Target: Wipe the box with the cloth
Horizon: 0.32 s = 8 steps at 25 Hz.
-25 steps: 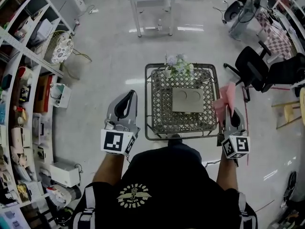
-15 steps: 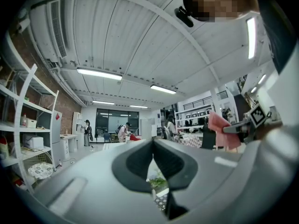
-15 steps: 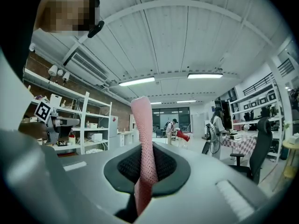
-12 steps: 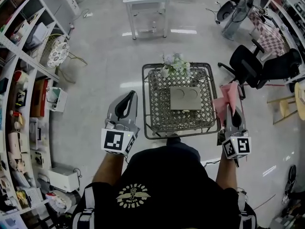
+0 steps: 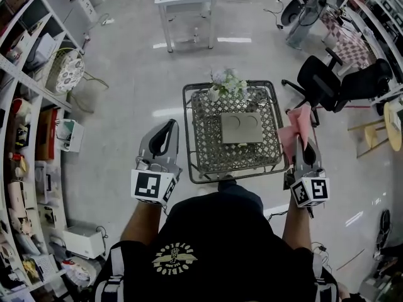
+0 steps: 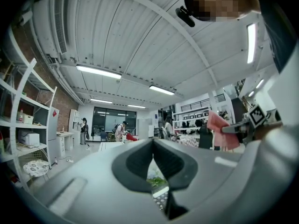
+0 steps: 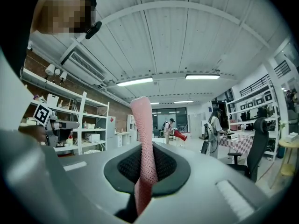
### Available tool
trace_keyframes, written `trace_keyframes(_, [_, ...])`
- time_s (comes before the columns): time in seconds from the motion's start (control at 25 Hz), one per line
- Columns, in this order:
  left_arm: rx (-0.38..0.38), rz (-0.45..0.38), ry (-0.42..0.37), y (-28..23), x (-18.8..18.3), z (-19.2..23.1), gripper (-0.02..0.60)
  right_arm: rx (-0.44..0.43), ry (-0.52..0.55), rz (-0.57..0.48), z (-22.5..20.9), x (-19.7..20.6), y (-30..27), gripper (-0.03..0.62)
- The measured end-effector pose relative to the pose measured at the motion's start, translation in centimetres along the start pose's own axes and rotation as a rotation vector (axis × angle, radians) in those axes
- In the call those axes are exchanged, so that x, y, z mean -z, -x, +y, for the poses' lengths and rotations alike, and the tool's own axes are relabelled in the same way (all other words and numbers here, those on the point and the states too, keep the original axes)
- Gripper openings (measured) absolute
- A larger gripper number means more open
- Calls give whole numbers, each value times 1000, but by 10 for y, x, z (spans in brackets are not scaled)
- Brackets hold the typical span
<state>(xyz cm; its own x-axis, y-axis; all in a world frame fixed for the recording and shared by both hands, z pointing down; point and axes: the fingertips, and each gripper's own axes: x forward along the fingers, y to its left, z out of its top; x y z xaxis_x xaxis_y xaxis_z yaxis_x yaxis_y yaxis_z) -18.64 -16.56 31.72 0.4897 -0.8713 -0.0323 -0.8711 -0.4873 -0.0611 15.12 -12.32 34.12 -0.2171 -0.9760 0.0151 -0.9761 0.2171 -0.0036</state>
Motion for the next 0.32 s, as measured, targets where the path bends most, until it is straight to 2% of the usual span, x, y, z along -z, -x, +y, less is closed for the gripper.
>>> trace_keyframes(0.32, [6, -4, 21, -1, 5, 7, 0, -4, 8, 10, 11, 6, -6, 17])
